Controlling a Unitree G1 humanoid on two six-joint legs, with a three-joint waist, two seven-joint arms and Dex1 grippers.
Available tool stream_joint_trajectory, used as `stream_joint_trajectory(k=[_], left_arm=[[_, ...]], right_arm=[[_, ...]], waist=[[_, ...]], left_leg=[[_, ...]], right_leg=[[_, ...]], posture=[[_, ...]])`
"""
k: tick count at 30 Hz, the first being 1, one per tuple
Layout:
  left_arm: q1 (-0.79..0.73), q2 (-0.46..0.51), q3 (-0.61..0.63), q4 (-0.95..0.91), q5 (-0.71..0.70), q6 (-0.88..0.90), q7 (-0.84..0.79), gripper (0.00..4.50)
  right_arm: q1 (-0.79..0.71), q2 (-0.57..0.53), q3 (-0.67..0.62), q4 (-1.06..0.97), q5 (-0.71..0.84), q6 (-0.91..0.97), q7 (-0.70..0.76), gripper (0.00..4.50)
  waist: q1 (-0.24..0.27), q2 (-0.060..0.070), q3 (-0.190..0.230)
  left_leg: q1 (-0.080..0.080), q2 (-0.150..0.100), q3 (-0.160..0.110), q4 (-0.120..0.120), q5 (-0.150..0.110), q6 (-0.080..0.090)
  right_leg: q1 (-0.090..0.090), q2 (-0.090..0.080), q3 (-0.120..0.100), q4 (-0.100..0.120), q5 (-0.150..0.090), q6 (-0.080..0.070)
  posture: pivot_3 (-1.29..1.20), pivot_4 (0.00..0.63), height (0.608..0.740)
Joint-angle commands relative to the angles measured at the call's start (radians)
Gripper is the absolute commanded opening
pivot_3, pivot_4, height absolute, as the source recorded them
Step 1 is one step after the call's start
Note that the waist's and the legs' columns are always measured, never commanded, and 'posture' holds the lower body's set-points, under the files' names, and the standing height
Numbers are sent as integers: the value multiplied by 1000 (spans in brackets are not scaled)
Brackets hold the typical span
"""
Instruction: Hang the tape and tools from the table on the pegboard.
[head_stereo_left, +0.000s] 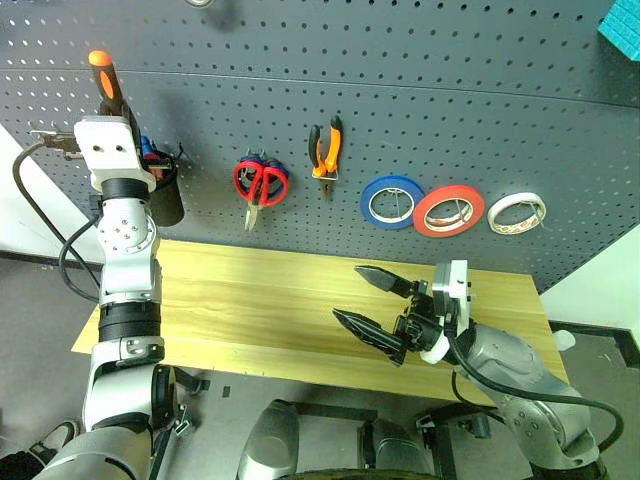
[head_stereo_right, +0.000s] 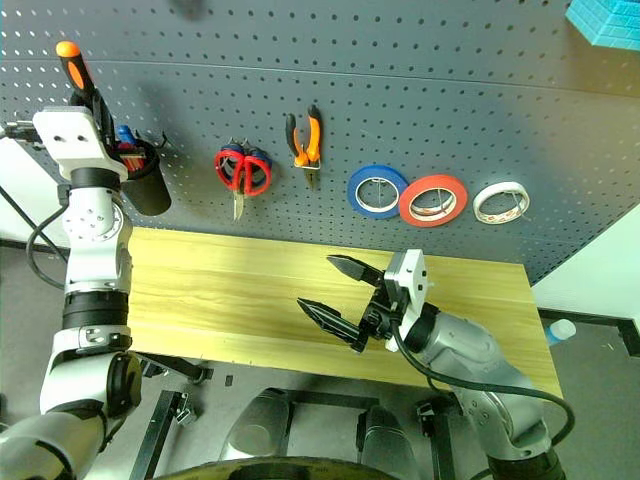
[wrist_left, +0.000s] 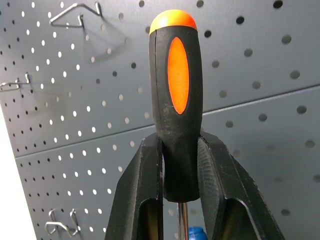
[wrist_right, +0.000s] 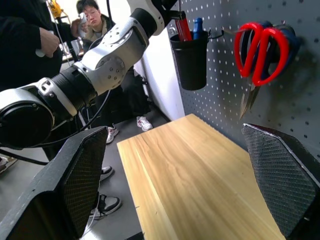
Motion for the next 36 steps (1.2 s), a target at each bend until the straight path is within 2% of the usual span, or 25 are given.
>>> stream_joint_trajectory(k=[1,12,23,24,30,36], left_arm=[[4,4,5,-48,-5,-4,12,572],[55,3,9,-81,5,16,31,572],[68,7,6,-119,16,17,44,4300],[67,6,7,-122,19,12,48,4464],[55,-4,-8,-184,-6,-8,11,4464],[59,-10,-33,-339,-58,35,-64,4464]], right_arm=[[9,-11,-18,-56,23,-1,-3,4500],[20,-26,-24,-69,26,11,-18,4500],[-4,-30,-17,-63,30,22,-30,4500],[-7,-30,-17,-61,30,23,-30,4500],[-33,-25,-11,-31,17,16,-18,4500],[-94,-8,-5,50,-13,-22,21,4500]], waist=[[-3,0,4],[-32,0,19],[-59,0,21],[-61,0,21],[-72,-1,22],[-71,-1,19]], left_leg=[[0,0,0,0,0,0],[0,0,0,0,0,0],[0,0,0,-1,0,0],[0,0,0,-1,0,0],[-1,0,0,-1,0,0],[-1,0,0,-1,0,0]], right_leg=[[0,0,0,0,0,0],[0,0,0,0,0,0],[0,0,0,-1,0,1],[0,0,0,-1,0,1],[0,0,0,-1,0,1],[0,0,0,-1,0,1]], posture=[[277,156,677],[275,159,677],[281,151,677],[282,150,677],[299,127,677],[332,68,677]])
